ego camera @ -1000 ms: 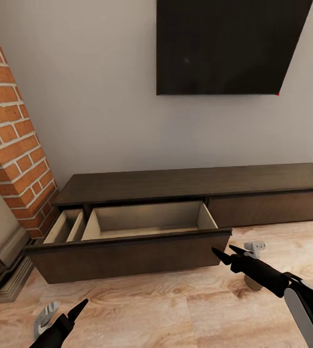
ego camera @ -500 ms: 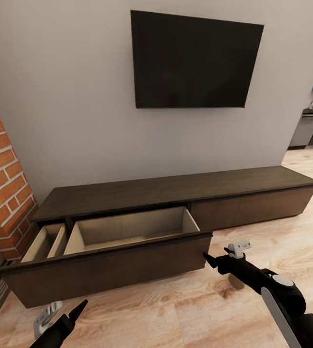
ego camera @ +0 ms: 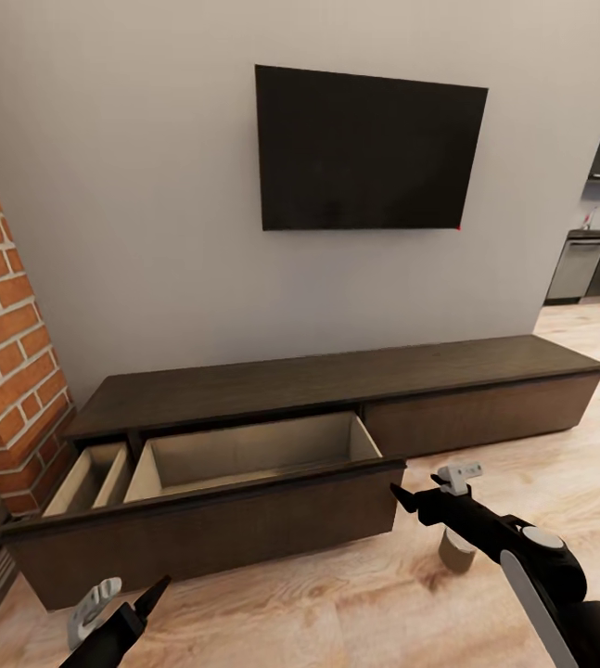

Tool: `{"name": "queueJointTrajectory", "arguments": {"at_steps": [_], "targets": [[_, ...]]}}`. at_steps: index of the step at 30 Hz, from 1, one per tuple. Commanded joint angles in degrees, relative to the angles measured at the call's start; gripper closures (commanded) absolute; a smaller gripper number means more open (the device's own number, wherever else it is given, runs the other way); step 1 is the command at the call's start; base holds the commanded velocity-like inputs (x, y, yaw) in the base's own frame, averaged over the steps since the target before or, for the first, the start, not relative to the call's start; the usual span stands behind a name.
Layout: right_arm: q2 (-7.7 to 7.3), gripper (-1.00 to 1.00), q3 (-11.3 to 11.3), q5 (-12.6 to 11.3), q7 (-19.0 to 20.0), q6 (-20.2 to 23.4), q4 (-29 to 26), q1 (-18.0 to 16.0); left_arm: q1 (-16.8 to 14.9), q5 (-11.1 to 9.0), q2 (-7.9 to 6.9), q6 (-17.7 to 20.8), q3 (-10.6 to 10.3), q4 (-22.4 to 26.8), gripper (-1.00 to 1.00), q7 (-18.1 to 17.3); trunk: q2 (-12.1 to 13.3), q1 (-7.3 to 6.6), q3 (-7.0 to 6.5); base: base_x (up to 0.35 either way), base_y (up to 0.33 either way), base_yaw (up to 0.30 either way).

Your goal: Place each of the two pumpkins and all three candles from the living room inside a cabinet in the living room (use any cabinet), then make sure every cabinet is closed, and position the cauldron so it is next to a table in the living room.

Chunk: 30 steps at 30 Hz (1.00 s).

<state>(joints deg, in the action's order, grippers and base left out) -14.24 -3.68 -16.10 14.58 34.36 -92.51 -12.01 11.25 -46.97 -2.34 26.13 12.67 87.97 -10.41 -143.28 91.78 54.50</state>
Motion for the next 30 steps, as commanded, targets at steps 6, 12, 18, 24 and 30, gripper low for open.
{"name": "queueJointTrajectory", "arguments": {"at_steps": [6, 12, 18, 24, 30], "targets": [[-0.07, -1.00, 0.25, -0.08, -3.05, 1.79, -0.04, -0.59, 0.00, -0.45, -0.01, 0.06, 0.52, 0.00, -1.00, -0.29, 0.00, -0.03, -0.18, 0.000, 0.000, 0.000], [-0.11, -1.00, 0.37, -0.08, -12.15, 8.52, 0.01, -2.49, 0.00, -0.47, -0.08, -1.59, 0.61, -1.60, -1.00, -0.22, 0.00, -0.03, -0.18, 0.000, -0.041, 0.000], [-0.09, -1.00, 0.28, -0.14, -19.47, 12.41, 2.94, -4.54, 0.00, -0.41, -0.17, -2.23, 0.66, -2.45, -1.00, -0.33, 0.00, -0.03, -0.18, 0.000, -0.252, 0.000], [-0.08, -1.00, 0.19, -0.14, -21.42, 12.20, 12.43, -5.71, 0.22, -0.52, -0.26, -2.12, 1.98, -2.90, -1.00, -0.38, 0.00, -0.03, -0.18, 0.000, -0.327, 0.000], [4.86, -1.00, -3.65, -0.27, -21.68, 11.22, 19.94, -8.32, 3.88, -0.52, 0.11, -2.49, 6.41, -5.17, -1.00, -0.45, 0.00, -0.03, -0.20, 0.056, -0.346, 0.033]]}}
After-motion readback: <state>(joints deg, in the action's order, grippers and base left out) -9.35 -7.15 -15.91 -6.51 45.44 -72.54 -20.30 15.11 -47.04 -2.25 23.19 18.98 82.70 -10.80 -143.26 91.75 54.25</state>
